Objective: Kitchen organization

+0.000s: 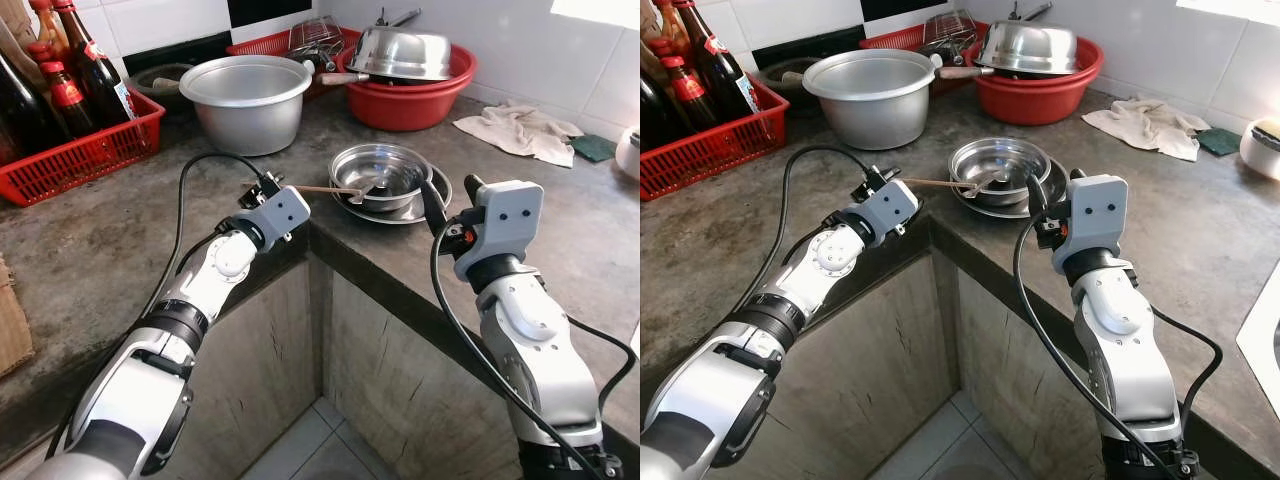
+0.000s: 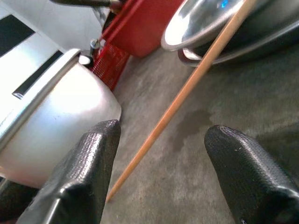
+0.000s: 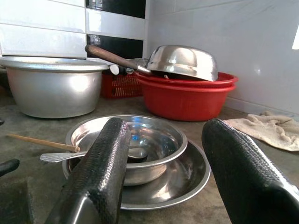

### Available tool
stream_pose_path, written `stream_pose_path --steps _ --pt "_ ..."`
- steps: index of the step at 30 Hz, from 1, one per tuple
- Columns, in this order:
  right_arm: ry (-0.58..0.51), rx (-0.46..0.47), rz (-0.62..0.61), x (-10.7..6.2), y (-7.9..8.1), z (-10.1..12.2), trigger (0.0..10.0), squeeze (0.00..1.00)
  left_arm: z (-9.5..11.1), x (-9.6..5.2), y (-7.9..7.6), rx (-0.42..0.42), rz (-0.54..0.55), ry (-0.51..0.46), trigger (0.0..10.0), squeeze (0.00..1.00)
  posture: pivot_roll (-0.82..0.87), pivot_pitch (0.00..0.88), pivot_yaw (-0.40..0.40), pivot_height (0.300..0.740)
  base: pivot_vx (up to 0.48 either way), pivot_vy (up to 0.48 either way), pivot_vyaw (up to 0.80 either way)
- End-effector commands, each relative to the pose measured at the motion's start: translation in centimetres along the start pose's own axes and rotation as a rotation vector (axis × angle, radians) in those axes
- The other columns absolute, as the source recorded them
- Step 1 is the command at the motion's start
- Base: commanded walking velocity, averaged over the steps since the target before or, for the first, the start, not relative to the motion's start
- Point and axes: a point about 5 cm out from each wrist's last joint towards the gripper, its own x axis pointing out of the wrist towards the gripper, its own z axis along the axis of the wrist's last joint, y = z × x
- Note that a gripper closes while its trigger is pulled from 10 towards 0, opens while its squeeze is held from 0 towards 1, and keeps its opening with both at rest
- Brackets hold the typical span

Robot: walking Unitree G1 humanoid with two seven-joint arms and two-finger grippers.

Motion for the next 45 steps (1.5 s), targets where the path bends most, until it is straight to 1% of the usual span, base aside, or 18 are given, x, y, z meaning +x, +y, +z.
stream_pose_path --steps 1,18,24,39,45 --pt "-0.021 0.002 -0.012 0.0 -0.4 0.5 10.0 0.00 0.4 0.3 0.4 0.022 0.006 -0.013 10.0 0.00 0.04 0.132 -0.008 0.740 0.000 0.000 0.00" --pt "-0.037 -0.005 -0.020 -0.2 -0.6 1.5 10.0 0.00 0.6 1.2 0.9 0.048 0.004 0.030 10.0 0.00 0.02 0.164 0.002 0.740 0.000 0.000 0.00" --pt "-0.039 -0.010 -0.026 -0.2 -0.9 1.7 10.0 0.00 0.8 1.4 0.7 0.052 0.000 0.038 10.0 0.00 0.01 0.167 0.004 0.740 0.000 0.000 0.00" --pt "-0.046 -0.017 -0.036 -0.4 -1.1 2.2 10.0 0.00 0.3 1.3 0.5 0.087 0.003 0.068 10.0 0.00 0.00 0.177 0.016 0.740 0.000 0.000 0.00" --pt "-0.061 -0.009 -0.039 -0.7 -1.0 2.8 10.0 0.00 0.4 1.4 0.9 0.105 0.020 0.072 10.0 0.00 -0.01 0.197 0.021 0.740 0.000 0.000 0.00"
